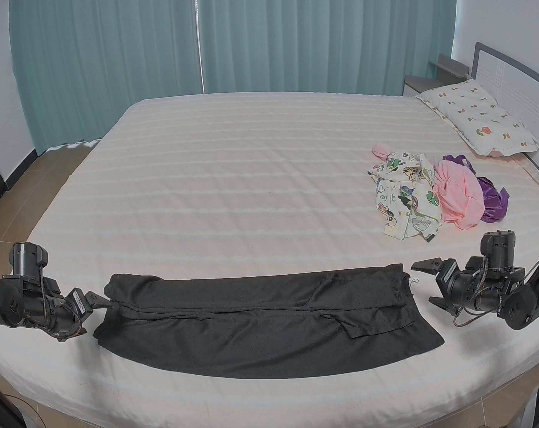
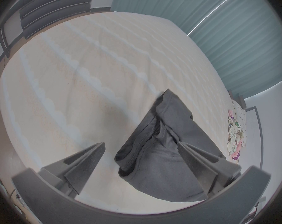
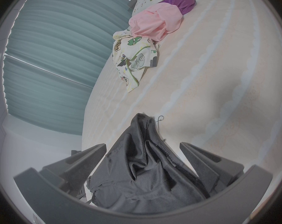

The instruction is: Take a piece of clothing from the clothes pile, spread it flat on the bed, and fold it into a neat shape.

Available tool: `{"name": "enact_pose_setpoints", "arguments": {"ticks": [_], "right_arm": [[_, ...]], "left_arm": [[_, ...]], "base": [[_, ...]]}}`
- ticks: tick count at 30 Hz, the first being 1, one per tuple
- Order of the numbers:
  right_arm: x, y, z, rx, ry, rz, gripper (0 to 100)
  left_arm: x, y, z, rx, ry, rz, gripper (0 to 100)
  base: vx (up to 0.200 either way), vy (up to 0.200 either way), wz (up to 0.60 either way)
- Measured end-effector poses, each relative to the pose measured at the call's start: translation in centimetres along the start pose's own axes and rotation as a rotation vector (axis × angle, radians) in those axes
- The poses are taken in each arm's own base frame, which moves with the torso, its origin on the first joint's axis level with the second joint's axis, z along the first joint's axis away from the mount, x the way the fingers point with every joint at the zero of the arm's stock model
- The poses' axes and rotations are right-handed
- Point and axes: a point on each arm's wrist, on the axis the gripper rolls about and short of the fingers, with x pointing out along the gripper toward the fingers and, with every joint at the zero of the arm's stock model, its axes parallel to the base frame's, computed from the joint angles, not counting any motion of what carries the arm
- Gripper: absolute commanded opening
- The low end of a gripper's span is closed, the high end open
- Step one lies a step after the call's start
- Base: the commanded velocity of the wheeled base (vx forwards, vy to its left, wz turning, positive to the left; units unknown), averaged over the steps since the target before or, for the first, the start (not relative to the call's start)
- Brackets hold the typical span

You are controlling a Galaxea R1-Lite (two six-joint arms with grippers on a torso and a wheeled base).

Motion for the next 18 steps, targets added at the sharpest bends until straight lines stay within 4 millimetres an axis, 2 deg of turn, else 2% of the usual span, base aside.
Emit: {"name": "enact_pose_setpoints", "arguments": {"ticks": [13, 14, 18], "right_arm": [[-0.8, -0.2, -0.7, 0.000, 0.026, 0.007, 100], [-0.8, -0.2, -0.7, -0.001, 0.021, 0.014, 100], [-1.1, -0.1, -0.7, -0.009, 0.000, 0.045, 100]], "left_arm": [[0.7, -0.5, -1.4, 0.025, 0.059, 0.002, 100], [0.8, -0.5, -1.5, 0.026, 0.062, 0.005, 0], [1.2, -0.4, -1.6, 0.029, 0.075, 0.021, 0]], "base": [[0.000, 0.000, 0.00], [0.000, 0.000, 0.00], [0.000, 0.000, 0.00]]}}
